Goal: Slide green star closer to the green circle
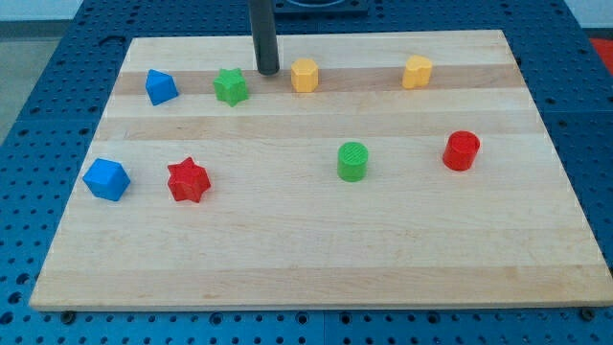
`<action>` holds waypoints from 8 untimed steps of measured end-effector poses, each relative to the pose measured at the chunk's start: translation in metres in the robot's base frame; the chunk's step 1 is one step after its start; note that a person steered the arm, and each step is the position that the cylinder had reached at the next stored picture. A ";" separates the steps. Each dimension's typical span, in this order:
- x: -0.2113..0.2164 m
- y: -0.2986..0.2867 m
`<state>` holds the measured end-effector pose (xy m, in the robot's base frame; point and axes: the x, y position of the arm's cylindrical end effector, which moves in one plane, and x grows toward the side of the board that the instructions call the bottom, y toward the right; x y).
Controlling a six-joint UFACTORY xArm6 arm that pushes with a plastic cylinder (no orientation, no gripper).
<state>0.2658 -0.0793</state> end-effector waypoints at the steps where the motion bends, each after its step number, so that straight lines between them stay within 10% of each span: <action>1: 0.000 -0.030; 8: 0.168 0.036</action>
